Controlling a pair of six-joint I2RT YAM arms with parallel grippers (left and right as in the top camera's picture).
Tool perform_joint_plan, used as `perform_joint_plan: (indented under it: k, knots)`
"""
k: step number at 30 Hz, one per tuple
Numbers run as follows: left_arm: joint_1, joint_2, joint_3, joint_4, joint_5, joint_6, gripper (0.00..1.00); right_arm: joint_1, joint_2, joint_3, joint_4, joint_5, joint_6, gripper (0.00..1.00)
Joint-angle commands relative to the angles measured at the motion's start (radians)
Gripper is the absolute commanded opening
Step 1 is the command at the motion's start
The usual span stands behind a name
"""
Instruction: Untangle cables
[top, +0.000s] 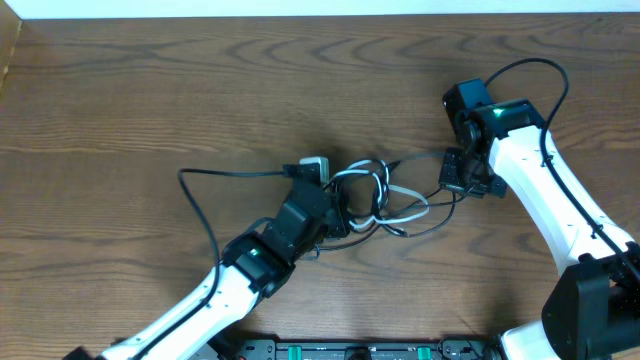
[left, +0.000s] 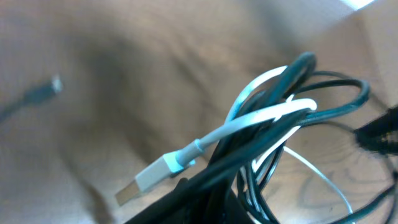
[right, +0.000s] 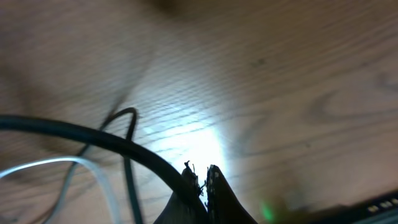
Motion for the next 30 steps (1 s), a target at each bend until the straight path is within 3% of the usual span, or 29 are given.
perform_joint_plan:
  k: [1, 5, 12, 16, 22, 26, 28, 30]
  knots:
    - [0.053, 0.040, 0.003, -0.031, 0.016, -0.161, 0.08, -0.026, 0.002, -0.006, -0.064, 0.216, 0.098, 0.01]
    - [0.188, 0.031, 0.003, -0.037, 0.036, -0.170, 0.08, -0.104, 0.002, -0.006, -0.143, 0.345, 0.275, 0.01]
    - [0.490, -0.010, 0.003, -0.027, 0.247, -0.169, 0.08, -0.264, 0.002, -0.006, -0.116, 0.252, 0.278, 0.01]
    - [0.582, -0.011, 0.003, -0.027, 0.331, -0.170, 0.08, -0.299, 0.002, -0.006, -0.089, 0.178, 0.257, 0.03]
    - [0.591, -0.011, 0.003, -0.021, 0.409, -0.141, 0.08, -0.286, 0.002, -0.006, -0.011, 0.027, 0.106, 0.17]
    - [0.591, -0.011, 0.003, 0.109, 0.583, -0.057, 0.08, -0.273, 0.002, -0.006, -0.008, 0.044, 0.094, 0.24]
    - [0.591, -0.011, 0.003, 0.251, 0.673, -0.068, 0.08, -0.273, 0.002, -0.006, -0.009, 0.009, 0.072, 0.36]
    - [0.591, -0.011, 0.003, 0.341, 0.678, -0.144, 0.08, -0.273, 0.002, -0.006, 0.001, -0.126, -0.037, 0.47]
